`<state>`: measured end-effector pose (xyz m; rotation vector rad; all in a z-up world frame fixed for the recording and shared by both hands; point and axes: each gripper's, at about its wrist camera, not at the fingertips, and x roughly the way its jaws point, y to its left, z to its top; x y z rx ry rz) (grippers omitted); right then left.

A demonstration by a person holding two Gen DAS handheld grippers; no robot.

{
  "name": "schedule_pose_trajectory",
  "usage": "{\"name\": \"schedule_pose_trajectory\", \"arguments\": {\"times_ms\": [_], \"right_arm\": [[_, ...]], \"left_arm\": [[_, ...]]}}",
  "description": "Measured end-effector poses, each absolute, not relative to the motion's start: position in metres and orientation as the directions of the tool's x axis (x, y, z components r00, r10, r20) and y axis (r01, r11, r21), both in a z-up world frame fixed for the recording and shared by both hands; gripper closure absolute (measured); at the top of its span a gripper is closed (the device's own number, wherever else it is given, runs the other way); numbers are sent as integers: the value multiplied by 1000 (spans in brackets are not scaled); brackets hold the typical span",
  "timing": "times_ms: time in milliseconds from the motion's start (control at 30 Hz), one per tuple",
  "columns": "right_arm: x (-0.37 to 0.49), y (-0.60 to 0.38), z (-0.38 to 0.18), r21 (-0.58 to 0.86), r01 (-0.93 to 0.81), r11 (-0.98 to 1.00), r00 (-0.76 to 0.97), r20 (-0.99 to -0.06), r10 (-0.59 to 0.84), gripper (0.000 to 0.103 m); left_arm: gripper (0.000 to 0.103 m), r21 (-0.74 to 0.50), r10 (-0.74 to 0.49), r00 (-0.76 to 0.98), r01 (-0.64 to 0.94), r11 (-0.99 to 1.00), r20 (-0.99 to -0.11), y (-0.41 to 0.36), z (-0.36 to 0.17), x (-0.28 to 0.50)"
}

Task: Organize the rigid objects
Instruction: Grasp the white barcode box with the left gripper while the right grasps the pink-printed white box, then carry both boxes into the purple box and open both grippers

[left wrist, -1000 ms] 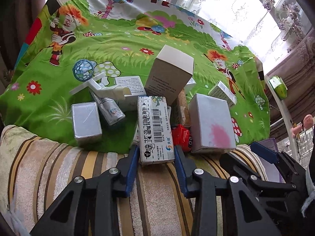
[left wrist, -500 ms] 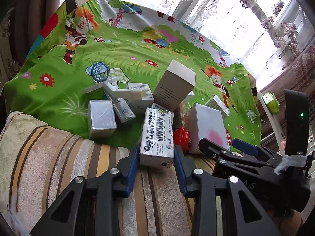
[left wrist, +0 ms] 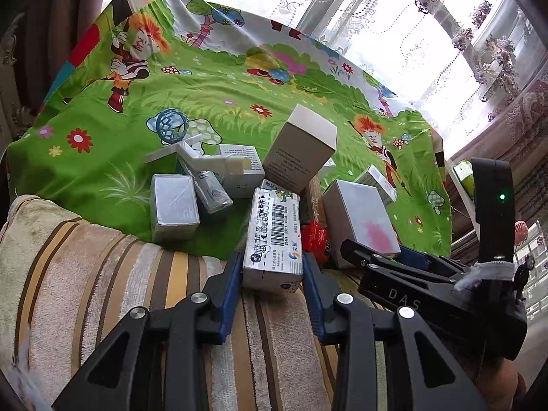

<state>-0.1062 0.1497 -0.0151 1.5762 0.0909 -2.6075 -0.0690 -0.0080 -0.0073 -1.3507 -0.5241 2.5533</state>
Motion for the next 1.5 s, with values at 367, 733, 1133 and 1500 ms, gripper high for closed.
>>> {"name": "schedule_pose_trajectory", "arguments": {"times_ms": [367,733,1133,1500], "right_arm": [[-80,169,5,26,85,-996,-543,-837,-68,33],[-45,199,14,60,85,-995,-564,-820,-98,33],[-8,249,23,101,9,-995,-597,-798,-86,33],[24,315,21,134,-120,-984,-607,-794,-34,33]], "left_arm": [[67,-407,350,-585,-36,-913,-732,-9,-1,-57],[67,-381,366,-585,-104,-919,-723,7,10,-40],[67,-367,409,-546,-191,-910,-731,44,18,-29],[67,-343,454,-485,-303,-889,-747,96,23,-22]]}}
